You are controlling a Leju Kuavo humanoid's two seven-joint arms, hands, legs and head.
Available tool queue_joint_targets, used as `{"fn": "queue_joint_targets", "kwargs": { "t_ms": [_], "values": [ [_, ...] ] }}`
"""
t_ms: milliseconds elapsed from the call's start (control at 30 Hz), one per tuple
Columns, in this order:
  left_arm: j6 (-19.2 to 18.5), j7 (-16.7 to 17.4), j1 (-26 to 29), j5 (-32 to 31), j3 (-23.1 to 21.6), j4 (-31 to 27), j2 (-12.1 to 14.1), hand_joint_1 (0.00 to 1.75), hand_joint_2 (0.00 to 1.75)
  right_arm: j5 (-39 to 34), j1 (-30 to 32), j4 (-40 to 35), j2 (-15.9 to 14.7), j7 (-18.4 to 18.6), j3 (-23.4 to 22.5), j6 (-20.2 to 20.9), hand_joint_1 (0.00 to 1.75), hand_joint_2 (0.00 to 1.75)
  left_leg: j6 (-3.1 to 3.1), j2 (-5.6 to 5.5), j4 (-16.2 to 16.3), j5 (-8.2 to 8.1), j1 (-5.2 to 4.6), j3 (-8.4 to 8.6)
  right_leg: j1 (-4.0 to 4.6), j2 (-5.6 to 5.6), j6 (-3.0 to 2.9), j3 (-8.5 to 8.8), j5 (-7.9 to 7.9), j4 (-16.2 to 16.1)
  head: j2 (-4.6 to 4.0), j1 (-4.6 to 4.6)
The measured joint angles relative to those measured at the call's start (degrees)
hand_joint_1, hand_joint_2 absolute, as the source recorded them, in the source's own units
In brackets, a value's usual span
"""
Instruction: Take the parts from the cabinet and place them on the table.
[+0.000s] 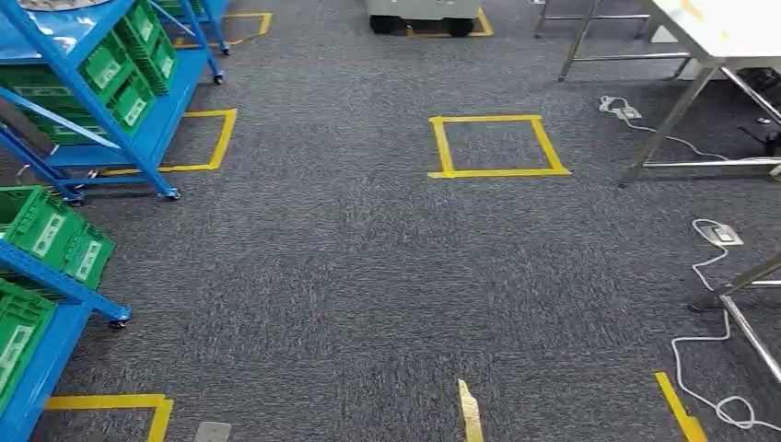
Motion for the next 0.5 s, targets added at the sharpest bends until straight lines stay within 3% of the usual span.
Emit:
{"fn": "queue_joint_targets", "kwargs": {
  "t_ms": [100,133,200,267,300,333,367,433,467,500],
  "values": [
    [0.2,0.0,0.3,0.0,0.0,0.0,0.0,0.00,0.00,0.0,0.0,0.0,0.0,0.0,0.0,0.0,0.00,0.00,-1.01,-1.65,-0.2,0.60,0.54,-0.64,0.48,-1.39,-0.75,0.39,0.14,0.2,0.00,-0.05],
    [0.2,0.0,0.5,0.0,0.0,0.0,0.0,0.00,0.00,0.0,-0.1,0.0,0.0,0.0,0.0,0.0,0.00,0.00,-1.28,-2.09,-0.1,0.52,0.57,-0.86,0.27,-1.97,-1.19,0.49,0.41,-0.2,0.00,-0.07],
    [0.2,0.0,0.5,0.0,0.0,0.0,0.0,0.00,0.00,-0.1,-0.1,0.0,0.0,0.0,0.0,0.0,0.00,0.00,-1.76,2.88,3.3,-2.17,0.46,-2.22,0.27,-3.36,-1.97,0.65,0.47,-0.4,0.00,-0.57],
    [0.3,0.0,0.2,0.0,0.0,0.0,0.0,0.00,0.00,-0.1,0.3,0.1,0.0,0.0,0.0,0.0,0.00,0.00,-2.24,4.45,12.4,-6.77,0.70,-6.53,0.50,-5.18,-2.28,0.65,0.28,-0.4,0.00,-0.59],
    [0.3,0.0,0.2,0.0,0.0,0.0,0.0,0.00,0.00,-0.1,0.3,0.1,0.0,0.0,0.0,0.0,0.00,0.00,-2.39,4.64,16.5,-8.21,0.84,-8.51,0.56,-6.03,-2.30,0.61,0.20,-0.4,0.00,-0.57],
    [0.2,0.0,0.2,0.0,0.0,0.0,0.0,0.00,0.00,-0.1,0.3,0.1,0.0,0.0,0.0,0.0,0.00,0.00,-2.50,4.70,18.5,-8.35,0.99,-9.37,0.60,-6.77,-2.32,0.64,0.14,-0.4,0.00,-0.59],
    [0.2,0.0,0.5,0.0,0.0,0.0,0.0,0.00,0.00,-0.1,0.2,0.1,0.0,0.0,0.0,0.0,0.00,0.00,-2.54,4.80,17.3,-6.90,1.12,-8.72,0.62,-7.50,-2.25,0.74,0.01,-0.4,0.00,-0.57],
    [0.2,0.0,0.5,0.0,0.0,0.0,0.0,0.00,0.00,-0.1,0.2,0.1,0.0,0.0,0.0,0.0,0.00,0.00,-2.36,5.75,9.1,-2.16,1.17,-4.44,0.63,-8.75,-2.07,1.18,-0.28,-0.4,0.00,-0.57],
    [0.2,0.0,0.5,0.0,0.0,0.0,0.0,0.00,0.00,-0.1,0.2,0.1,0.0,0.0,0.0,0.0,0.00,0.00,-2.10,7.79,3.8,0.03,1.09,-1.53,0.65,-9.34,-1.89,1.54,-0.49,-0.4,0.00,-0.61],
    [0.2,0.0,0.3,0.0,0.0,0.0,0.0,0.00,0.00,-0.1,0.2,0.1,0.0,0.0,0.0,0.0,0.00,0.00,-2.12,10.12,1.3,-0.69,0.41,-0.13,1.01,-9.91,-1.51,1.63,-0.78,-0.4,0.00,-0.57]
  ]
}}
